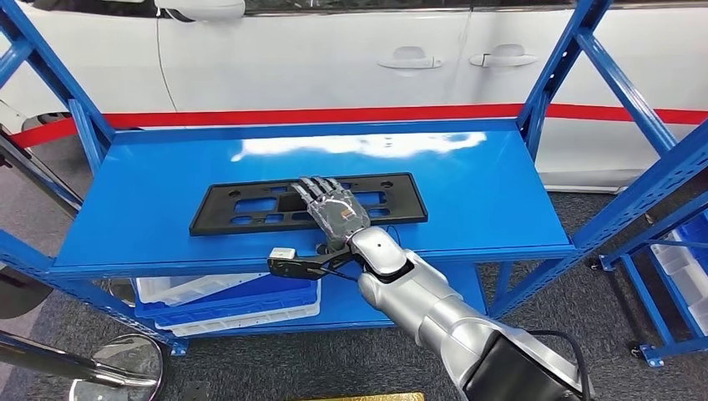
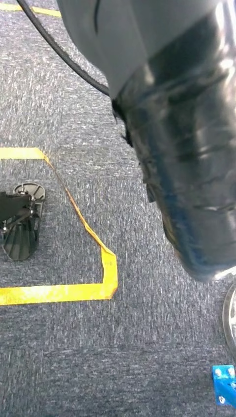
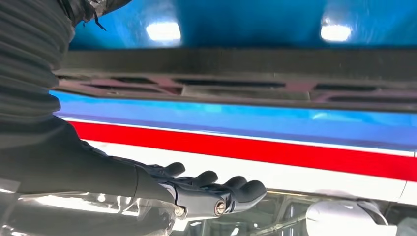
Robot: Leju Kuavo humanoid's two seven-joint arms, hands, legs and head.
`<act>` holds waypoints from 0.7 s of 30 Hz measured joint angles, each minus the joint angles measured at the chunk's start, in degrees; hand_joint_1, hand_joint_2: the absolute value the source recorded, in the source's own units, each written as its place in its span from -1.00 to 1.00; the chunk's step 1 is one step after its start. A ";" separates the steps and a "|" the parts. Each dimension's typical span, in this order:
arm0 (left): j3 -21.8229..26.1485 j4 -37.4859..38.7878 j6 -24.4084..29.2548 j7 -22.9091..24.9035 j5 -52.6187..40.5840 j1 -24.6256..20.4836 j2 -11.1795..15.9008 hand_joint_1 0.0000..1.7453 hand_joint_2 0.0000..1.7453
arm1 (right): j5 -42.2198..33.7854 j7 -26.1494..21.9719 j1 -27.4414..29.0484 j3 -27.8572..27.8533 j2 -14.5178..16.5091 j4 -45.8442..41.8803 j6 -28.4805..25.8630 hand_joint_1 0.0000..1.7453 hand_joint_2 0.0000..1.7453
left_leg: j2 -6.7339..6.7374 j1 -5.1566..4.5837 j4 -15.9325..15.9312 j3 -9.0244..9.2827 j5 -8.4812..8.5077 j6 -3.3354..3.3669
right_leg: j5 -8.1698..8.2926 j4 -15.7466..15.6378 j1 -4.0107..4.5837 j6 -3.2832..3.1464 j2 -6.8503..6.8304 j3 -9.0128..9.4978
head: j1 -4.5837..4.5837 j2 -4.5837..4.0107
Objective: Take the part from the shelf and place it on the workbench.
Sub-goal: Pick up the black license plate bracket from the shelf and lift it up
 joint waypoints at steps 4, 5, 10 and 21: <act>0.32 0.00 0.00 0.00 0.00 0.10 0.08 -1.00 -1.00 | 0.00 0.05 0.00 0.13 -0.28 0.23 -0.02 -1.00 1.00 | -0.12 -0.06 0.36 -0.03 -0.13 -0.11 | 4.89 -7.16 0.05 -0.49 0.00 3.44 | 0.02 0.00; 0.33 0.00 0.00 0.00 0.00 0.06 0.08 -1.00 -1.00 | 0.00 0.05 -0.13 0.14 -0.29 0.24 -0.03 -1.00 1.00 | -0.15 -0.15 0.59 -0.16 -0.22 -0.27 | 6.23 -10.98 0.14 -0.68 0.00 5.33 | 0.01 0.00; 0.40 0.00 0.00 0.00 0.00 0.02 0.15 -1.00 -1.00 | 0.08 0.07 -0.37 0.15 -0.36 0.34 -0.10 -1.00 1.00 | -0.12 -0.20 1.14 -0.72 -0.57 -1.58 | 7.34 -15.19 0.30 -1.63 0.07 7.32 | -0.08 0.00; 0.53 0.00 0.61 -0.33 -0.66 -0.09 0.25 -1.00 -1.00 | 7.33 4.70 -0.95 0.18 -0.37 0.48 -2.43 -0.52 1.00 | -0.05 0.22 2.44 -0.81 -0.72 -2.55 | 7.38 -15.23 0.11 -1.80 0.05 7.36 | -0.38 0.00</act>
